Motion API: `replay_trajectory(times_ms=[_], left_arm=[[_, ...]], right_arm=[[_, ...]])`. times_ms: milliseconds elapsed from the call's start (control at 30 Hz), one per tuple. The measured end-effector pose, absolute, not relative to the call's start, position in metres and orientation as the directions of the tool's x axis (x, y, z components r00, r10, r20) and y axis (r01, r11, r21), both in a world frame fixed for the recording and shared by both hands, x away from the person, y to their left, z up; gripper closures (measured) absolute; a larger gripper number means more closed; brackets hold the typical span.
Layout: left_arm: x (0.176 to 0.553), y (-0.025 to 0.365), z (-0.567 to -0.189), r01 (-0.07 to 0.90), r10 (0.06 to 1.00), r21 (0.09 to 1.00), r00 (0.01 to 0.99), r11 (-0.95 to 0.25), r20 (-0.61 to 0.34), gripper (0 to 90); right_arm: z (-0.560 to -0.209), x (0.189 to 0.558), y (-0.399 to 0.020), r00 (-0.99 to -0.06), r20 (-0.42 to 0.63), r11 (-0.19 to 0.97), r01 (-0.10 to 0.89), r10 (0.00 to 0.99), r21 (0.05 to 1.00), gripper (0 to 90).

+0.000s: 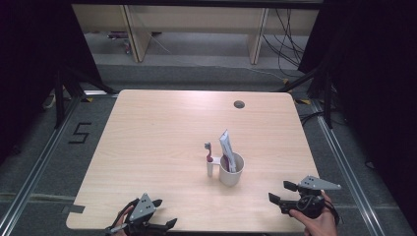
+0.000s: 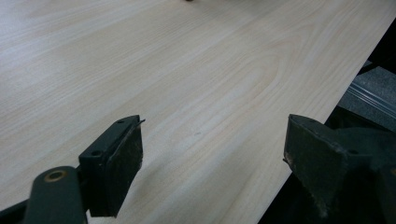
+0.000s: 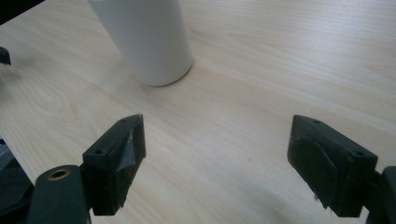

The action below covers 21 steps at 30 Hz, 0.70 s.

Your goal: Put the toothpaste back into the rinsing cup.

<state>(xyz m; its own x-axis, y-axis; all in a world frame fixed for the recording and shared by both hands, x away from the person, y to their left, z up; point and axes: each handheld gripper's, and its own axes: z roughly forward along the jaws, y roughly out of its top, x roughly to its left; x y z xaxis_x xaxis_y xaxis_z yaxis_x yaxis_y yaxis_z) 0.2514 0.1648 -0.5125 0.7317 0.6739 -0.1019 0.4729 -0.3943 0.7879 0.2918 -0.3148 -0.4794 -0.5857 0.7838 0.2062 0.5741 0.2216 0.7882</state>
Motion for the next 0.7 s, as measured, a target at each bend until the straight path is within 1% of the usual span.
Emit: replay_trajectory(times_ms=[33,133,167,200,233,267,300,367,400,433,467,533,567,600,633,700], left_arm=[[0.251,0.165,-0.512,0.471,0.674,0.789,0.732,-0.394,-0.1,19.2],[0.25,0.164,-0.512,0.472,0.675,0.799,0.729,-0.374,-0.115,19.1],[0.25,0.164,-0.512,0.474,0.675,0.795,0.729,-0.379,-0.113,19.2],[0.251,0.165,-0.512,0.473,0.675,0.796,0.729,-0.378,-0.112,19.1],[0.251,0.165,-0.512,0.472,0.675,0.795,0.729,-0.38,-0.111,19.1],[0.251,0.165,-0.512,0.472,0.675,0.795,0.73,-0.381,-0.11,19.1],[0.251,0.165,-0.512,0.473,0.676,0.795,0.729,-0.379,-0.112,19.1],[0.251,0.165,-0.512,0.473,0.675,0.795,0.729,-0.38,-0.111,19.0],[0.25,0.163,-0.513,0.477,0.682,0.801,0.721,-0.36,-0.123,19.1],[0.25,0.164,-0.513,0.477,0.682,0.801,0.722,-0.363,-0.121,19.0],[0.25,0.164,-0.513,0.476,0.682,0.801,0.721,-0.362,-0.121,19.1],[0.25,0.163,-0.513,0.476,0.682,0.801,0.722,-0.362,-0.12,19.0],[0.25,0.163,-0.513,0.477,0.682,0.801,0.721,-0.361,-0.121,19.1],[0.251,0.165,-0.512,0.472,0.676,0.795,0.729,-0.381,-0.109,19.0],[0.251,0.164,-0.512,0.472,0.676,0.796,0.728,-0.378,-0.111,19.0],[0.251,0.165,-0.513,0.469,0.674,0.797,0.731,-0.381,-0.107,19.0]], right_arm=[[-0.48,0.29,-0.314,-0.592,0.189,0.231,0.56,0.784,0.796,20.1],[-0.481,0.285,-0.311,-0.585,0.209,0.224,0.58,0.784,0.783,19.6],[-0.483,0.286,-0.312,-0.61,0.179,0.252,0.552,0.772,0.795,19.2],[-0.483,0.283,-0.311,-0.597,0.198,0.237,0.569,0.778,0.787,18.8],[-0.483,0.282,-0.31,-0.605,0.172,0.26,0.558,0.777,0.788,18.4],[-0.484,0.28,-0.308,-0.598,0.2,0.244,0.577,0.777,0.78,18.4],[-0.484,0.279,-0.307,-0.604,0.203,0.251,0.581,0.771,0.774,18.4],[-0.484,0.277,-0.307,-0.616,0.173,0.273,0.561,0.769,0.782,18.0],[-0.483,0.273,-0.305,-0.603,0.194,0.265,0.587,0.774,0.765,17.7],[-0.484,0.272,-0.304,-0.604,0.201,0.257,0.585,0.771,0.769,17.2],[-0.485,0.273,-0.306,-0.617,0.162,0.286,0.561,0.771,0.777,16.7],[-0.486,0.269,-0.305,-0.608,0.191,0.271,0.584,0.771,0.765,16.7],[-0.487,0.269,-0.305,-0.614,0.184,0.276,0.575,0.767,0.77,16.7],[-0.487,0.267,-0.305,-0.606,0.195,0.274,0.592,0.772,0.758,16.7],[-0.488,0.268,-0.307,-0.613,0.167,0.292,0.575,0.772,0.764,16.7],[-0.489,0.266,-0.308,-0.614,0.159,0.299,0.574,0.773,0.762,16.7]])
